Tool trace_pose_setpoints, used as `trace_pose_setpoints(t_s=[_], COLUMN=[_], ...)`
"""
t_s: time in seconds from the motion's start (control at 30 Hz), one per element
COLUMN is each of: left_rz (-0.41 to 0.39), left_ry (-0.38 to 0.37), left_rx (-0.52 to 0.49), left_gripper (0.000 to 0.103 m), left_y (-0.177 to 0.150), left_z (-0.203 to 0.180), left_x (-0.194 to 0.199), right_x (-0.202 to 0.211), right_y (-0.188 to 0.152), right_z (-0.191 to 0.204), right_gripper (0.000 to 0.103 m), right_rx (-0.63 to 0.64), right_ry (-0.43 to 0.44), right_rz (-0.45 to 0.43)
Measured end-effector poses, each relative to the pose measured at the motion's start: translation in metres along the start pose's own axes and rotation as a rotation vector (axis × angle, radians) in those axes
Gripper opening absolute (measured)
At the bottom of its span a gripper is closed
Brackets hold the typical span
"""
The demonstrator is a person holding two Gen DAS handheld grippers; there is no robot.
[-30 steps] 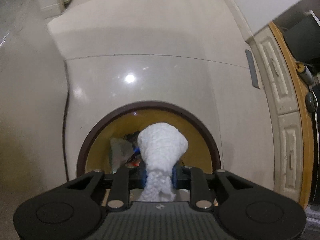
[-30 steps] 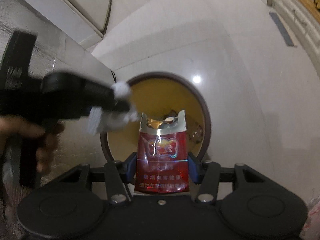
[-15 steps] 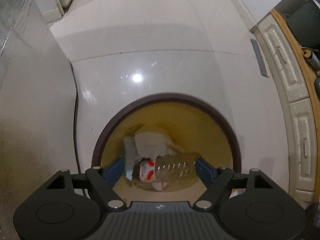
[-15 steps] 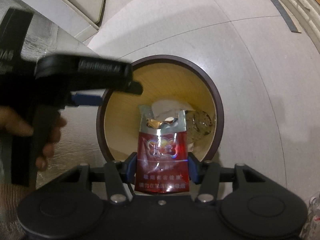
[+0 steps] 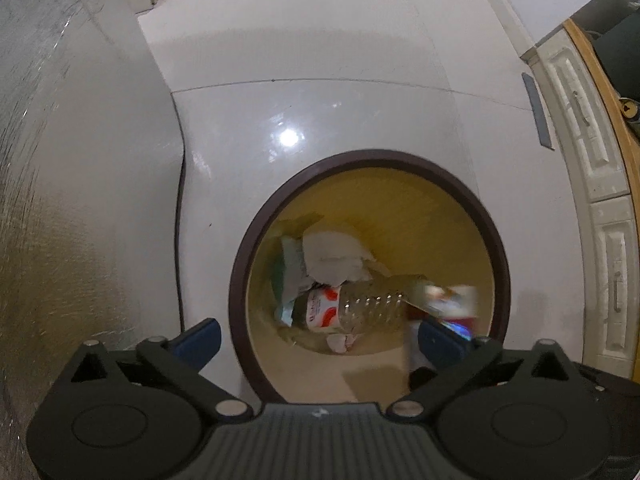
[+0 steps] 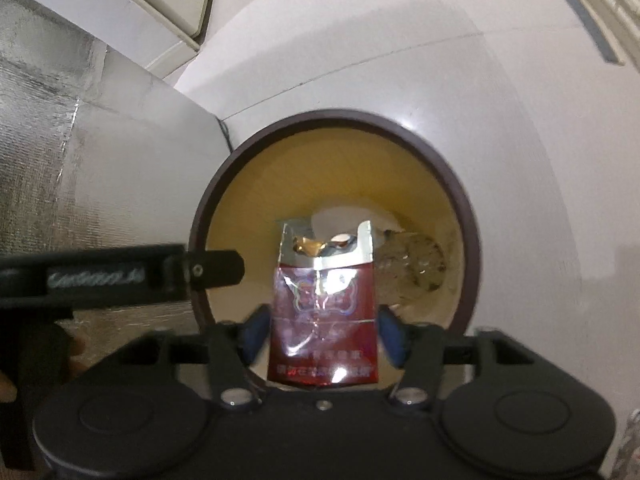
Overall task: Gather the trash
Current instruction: 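Open both grippers to drop the tissue and pack into the bin, then raise both open tools up from the bin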
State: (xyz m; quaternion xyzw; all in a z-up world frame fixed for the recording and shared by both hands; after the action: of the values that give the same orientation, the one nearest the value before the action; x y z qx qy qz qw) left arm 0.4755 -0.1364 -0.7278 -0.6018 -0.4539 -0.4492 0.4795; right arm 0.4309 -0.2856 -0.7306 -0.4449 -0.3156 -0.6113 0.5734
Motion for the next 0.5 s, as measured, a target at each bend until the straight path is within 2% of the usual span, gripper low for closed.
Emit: trace_pose_setpoints(t_s=[0.03,0.07,0.3,0.5], left_rz=[0.004,0.005,0.014,0.014], left_ry=[0.006,0.012,0.051,0.061], left_rx=[0.004,0.007,0.012,0.004], left_gripper=[0.103,0.103,0.103,0.103], left_y=[-0.002,-0.004,-0.016,-0.029], left_z=[0.001,0.002,0.005,0.006], left_x=[-0.001,-0.002,-0.007,-0.007], right_x=[0.0,0.0,0.004,0.017], right_y=[-0.001,-0.004,-0.022,-0.028], right_z=[-0.002,-0.004,-0.013,-0.021], right_gripper=[0.092,0.096,0.101,0.103], right_rx=[-0.012,-0.02,0.014,0.009], right_ry=[-0.004,-0.014,-0.068,-0.081], right_rz=[0.004,-0.004,0.003,-0.017])
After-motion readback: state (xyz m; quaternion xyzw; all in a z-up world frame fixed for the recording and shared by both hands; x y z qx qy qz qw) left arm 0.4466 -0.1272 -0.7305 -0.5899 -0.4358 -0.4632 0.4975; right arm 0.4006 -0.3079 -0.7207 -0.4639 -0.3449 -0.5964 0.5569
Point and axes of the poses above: each gripper's, at about its wrist camera, not at the fingertips, and x roughly against the way its jaws point, z to its left, y to its top, the point moved 4 cm from there along -x, roughly the way its jaws point, and after that the axes turned 14 degrees about z, right-handed, at the moved point
